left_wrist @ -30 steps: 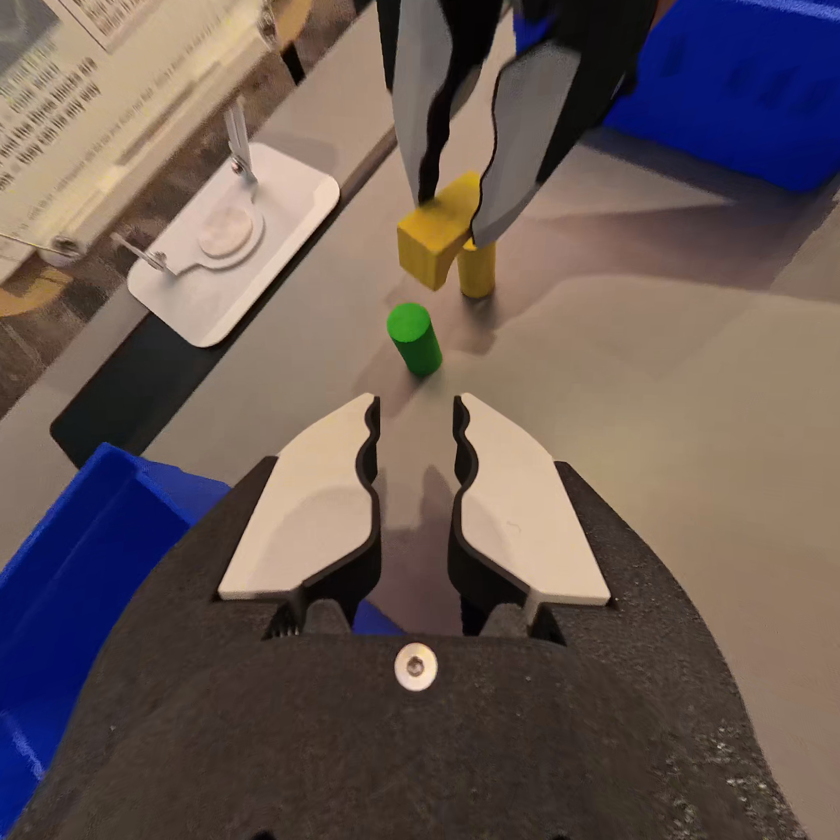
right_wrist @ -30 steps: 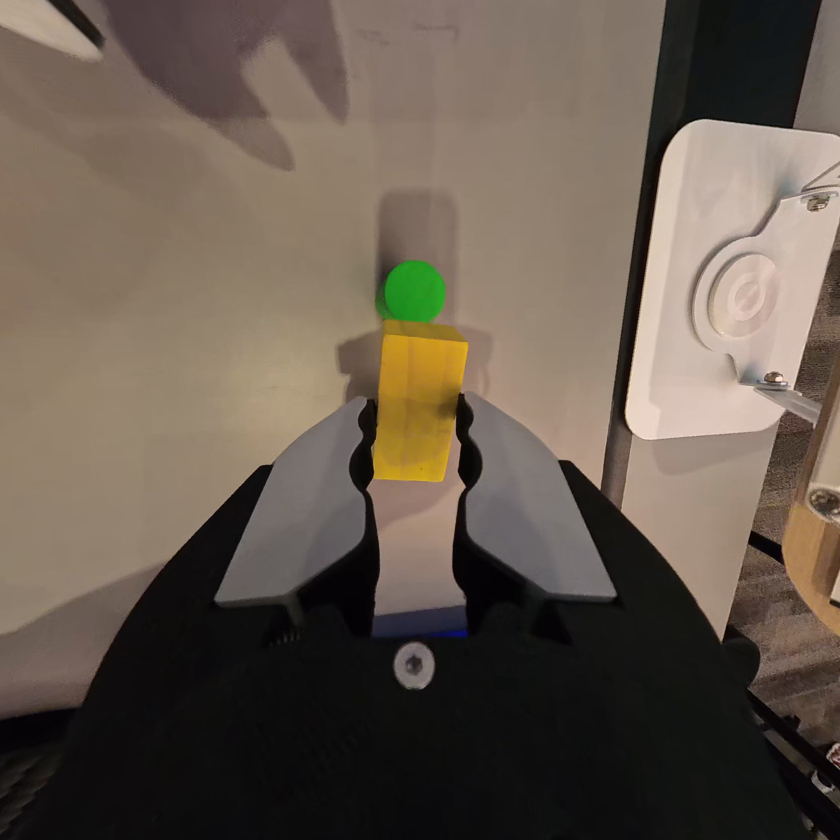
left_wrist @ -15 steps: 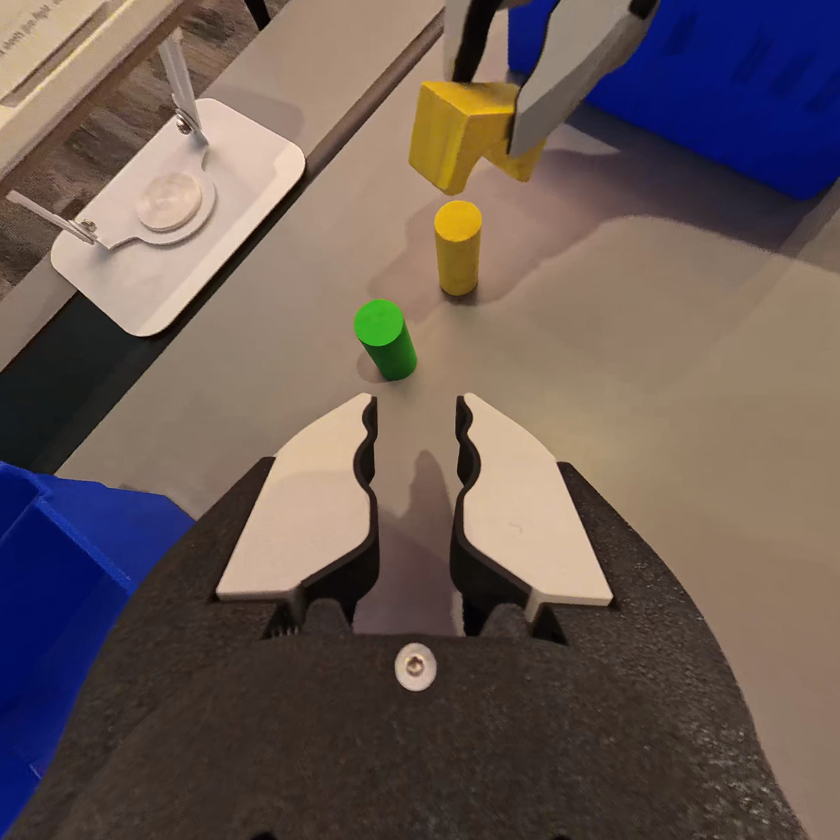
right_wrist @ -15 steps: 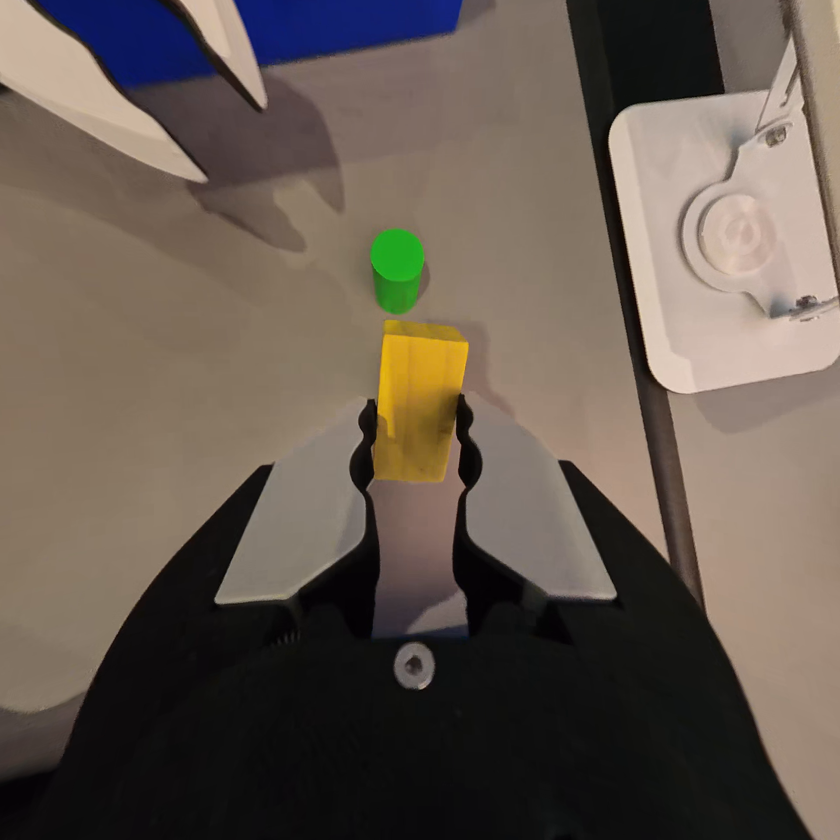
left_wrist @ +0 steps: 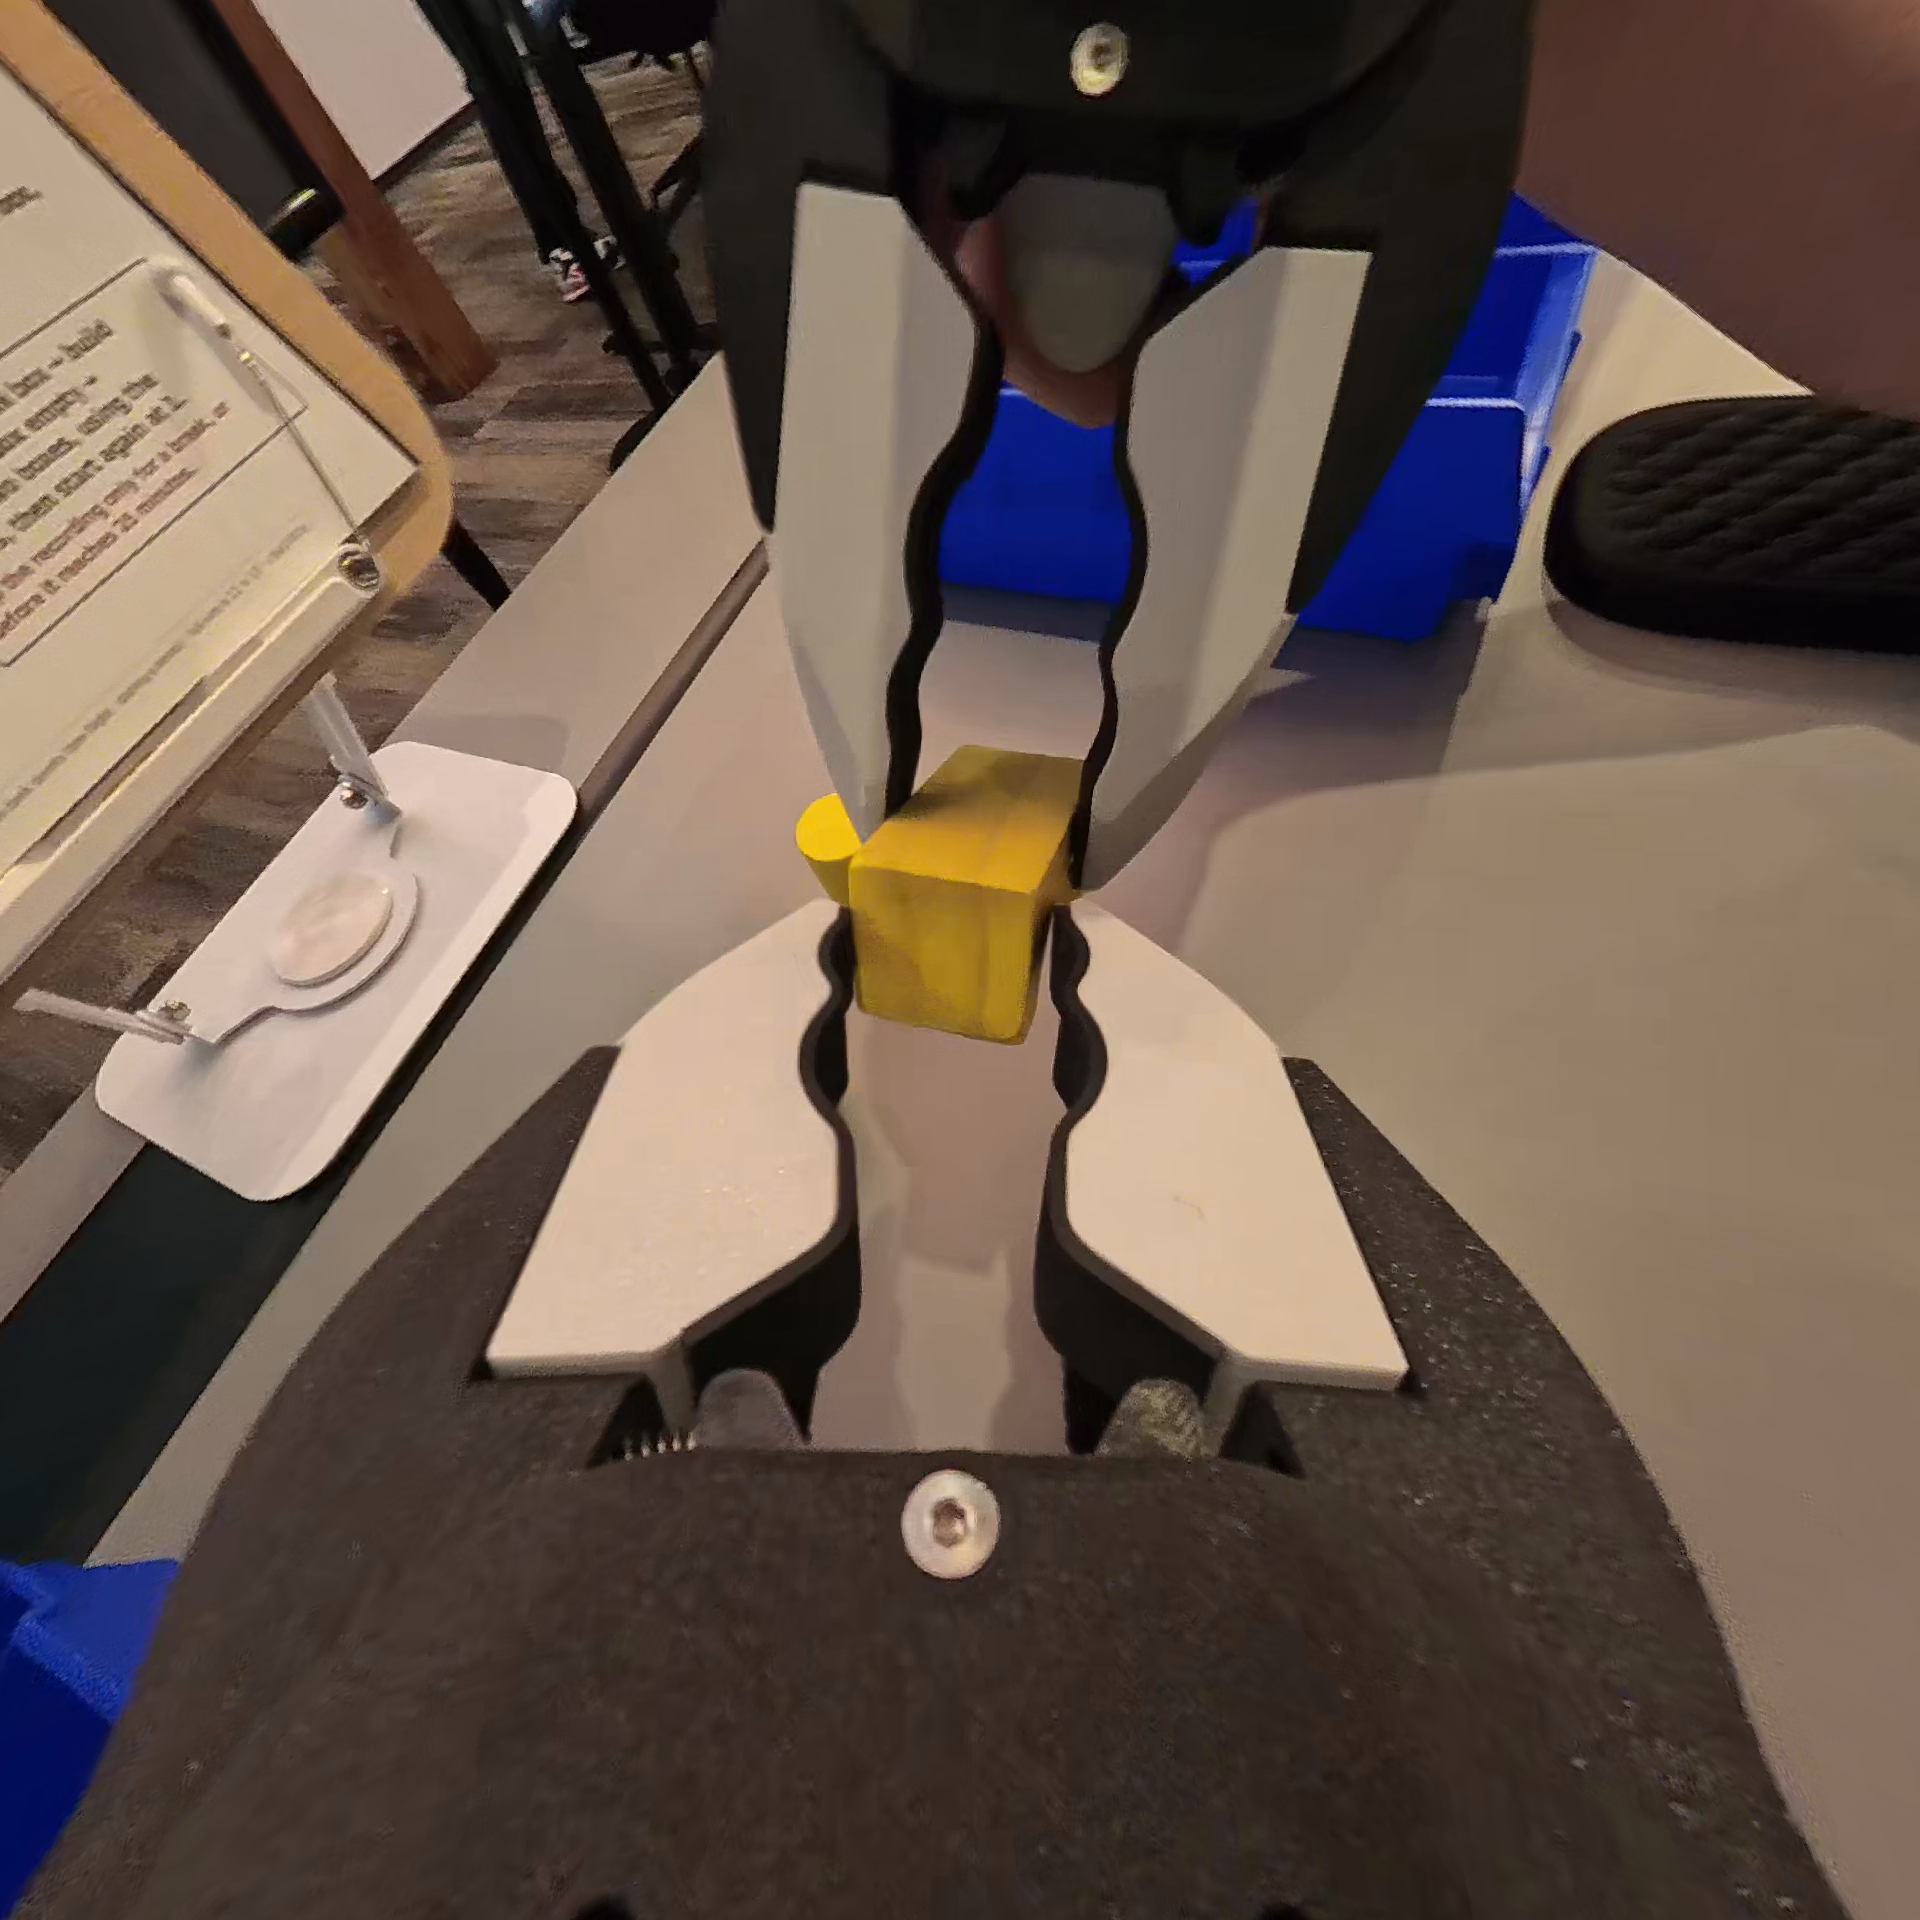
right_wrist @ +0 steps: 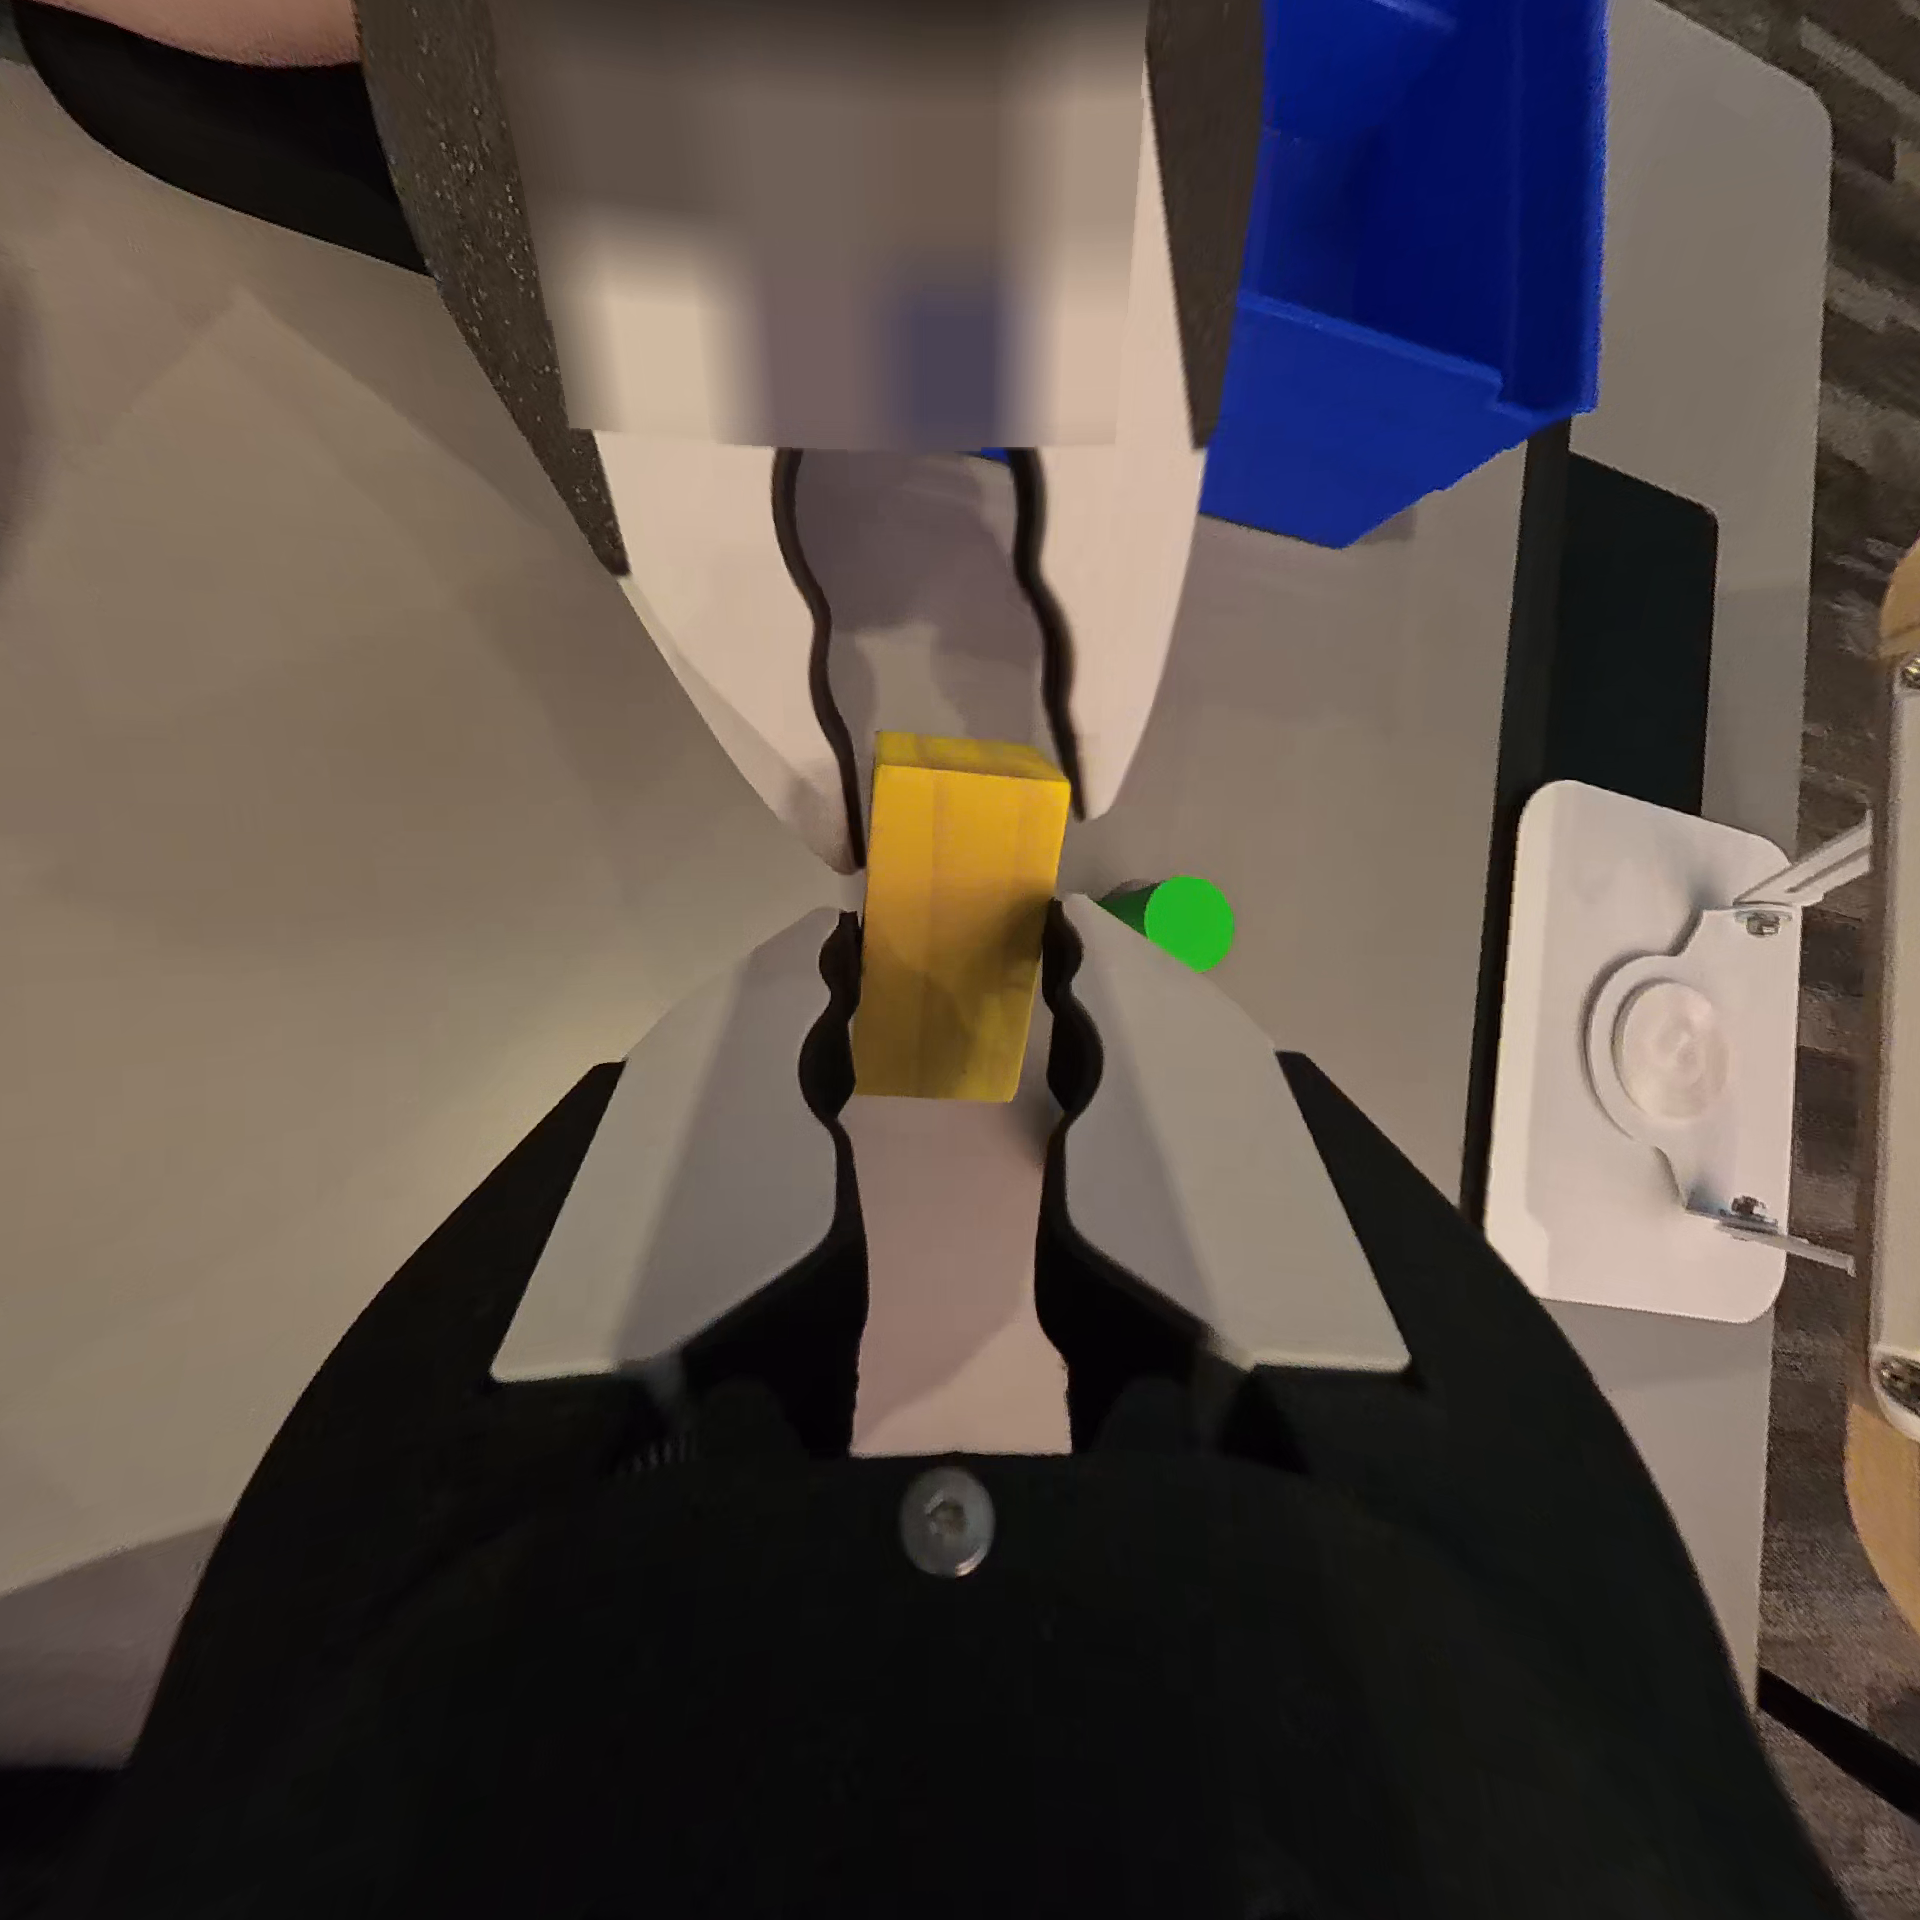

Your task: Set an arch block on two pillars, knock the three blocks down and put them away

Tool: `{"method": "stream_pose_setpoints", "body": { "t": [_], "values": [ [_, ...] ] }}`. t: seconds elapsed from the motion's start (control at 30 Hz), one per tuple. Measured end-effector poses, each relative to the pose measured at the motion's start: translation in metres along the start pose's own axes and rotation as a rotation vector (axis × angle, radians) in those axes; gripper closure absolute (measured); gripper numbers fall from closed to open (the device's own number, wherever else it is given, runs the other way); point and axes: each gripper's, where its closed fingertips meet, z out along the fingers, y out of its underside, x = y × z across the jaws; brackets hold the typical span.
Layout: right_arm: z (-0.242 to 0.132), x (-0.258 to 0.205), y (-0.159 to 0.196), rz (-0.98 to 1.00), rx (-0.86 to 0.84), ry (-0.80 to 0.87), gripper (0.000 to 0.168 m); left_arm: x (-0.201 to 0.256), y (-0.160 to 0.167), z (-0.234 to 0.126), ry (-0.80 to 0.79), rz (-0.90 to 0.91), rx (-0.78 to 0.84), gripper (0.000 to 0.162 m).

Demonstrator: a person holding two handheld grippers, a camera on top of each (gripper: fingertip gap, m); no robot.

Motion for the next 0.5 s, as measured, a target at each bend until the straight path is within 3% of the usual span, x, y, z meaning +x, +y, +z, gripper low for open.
{"method": "stream_pose_setpoints", "body": {
  "t": [0.23,0.33,0.5],
  "values": [
    [0.005,-0.001,0.006,0.027,0.011,0.005,0.132,-0.002,0.002,0.0,-0.01,0.023,-0.036,0.127],
    [0.002,0.011,0.01,0.104,0.078,0.051,0.116,-0.011,-0.001,-0.009,-0.017,-0.032,-0.019,0.127],
    [-0.005,0.046,0.043,0.317,0.141,0.159,0.108,-0.044,-0.005,-0.043,-0.118,-0.069,0.004,0.127]
  ]
}}
